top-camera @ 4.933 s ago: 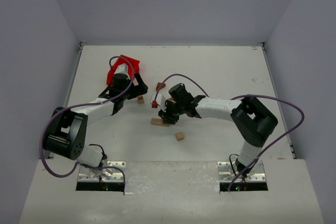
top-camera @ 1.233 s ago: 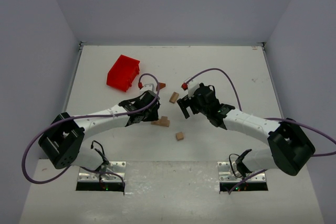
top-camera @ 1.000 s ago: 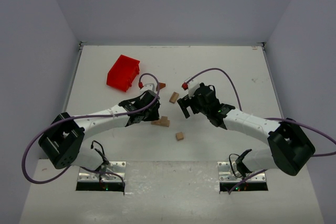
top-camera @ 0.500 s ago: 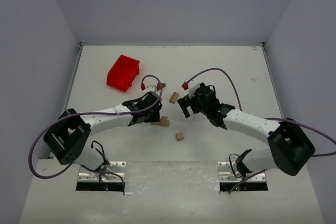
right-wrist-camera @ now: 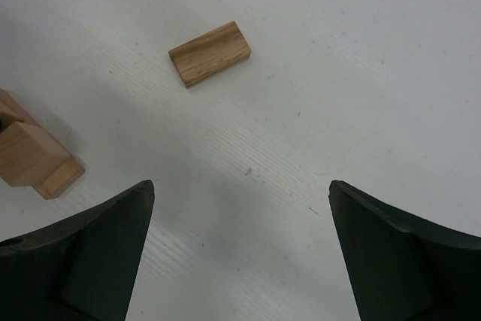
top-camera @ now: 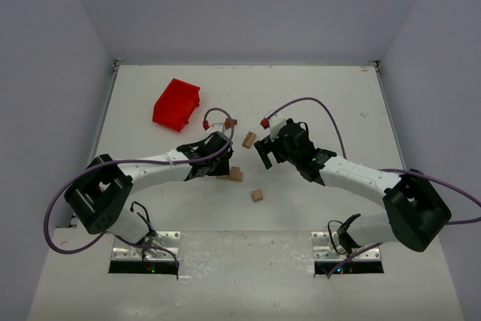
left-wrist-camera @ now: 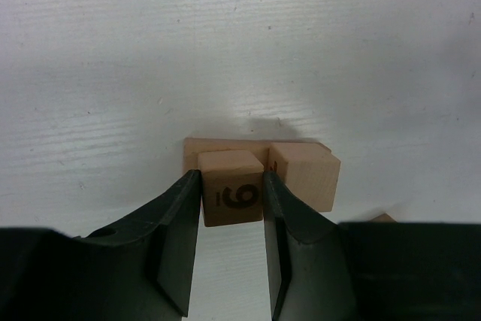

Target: Build the wood block tower

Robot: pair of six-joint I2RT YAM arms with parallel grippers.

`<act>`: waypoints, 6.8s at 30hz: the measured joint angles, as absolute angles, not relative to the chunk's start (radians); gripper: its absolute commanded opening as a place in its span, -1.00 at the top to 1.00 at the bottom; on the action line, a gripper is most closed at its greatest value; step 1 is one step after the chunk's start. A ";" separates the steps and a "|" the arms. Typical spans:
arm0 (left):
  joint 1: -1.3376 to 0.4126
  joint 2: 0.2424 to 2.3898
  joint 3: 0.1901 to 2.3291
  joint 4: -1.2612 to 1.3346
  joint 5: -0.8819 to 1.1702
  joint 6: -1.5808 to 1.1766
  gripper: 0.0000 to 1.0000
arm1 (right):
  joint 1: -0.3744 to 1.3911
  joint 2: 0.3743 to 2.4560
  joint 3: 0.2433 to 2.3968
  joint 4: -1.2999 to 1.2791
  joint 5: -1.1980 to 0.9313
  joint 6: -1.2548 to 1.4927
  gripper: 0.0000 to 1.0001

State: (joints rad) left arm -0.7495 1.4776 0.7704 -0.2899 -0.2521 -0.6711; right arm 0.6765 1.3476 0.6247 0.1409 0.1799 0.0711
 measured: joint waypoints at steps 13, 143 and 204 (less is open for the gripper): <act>-0.760 1.488 0.771 -0.268 -0.262 -0.662 0.85 | 0.677 1.348 0.625 0.141 0.180 0.064 -0.97; -0.793 1.509 0.802 -0.362 -0.359 -0.635 0.09 | 0.677 1.376 0.625 0.100 0.172 0.056 -0.97; -0.319 1.209 0.737 -0.070 -0.381 -0.540 -1.00 | 0.854 1.696 0.945 0.028 -0.055 -0.174 -0.97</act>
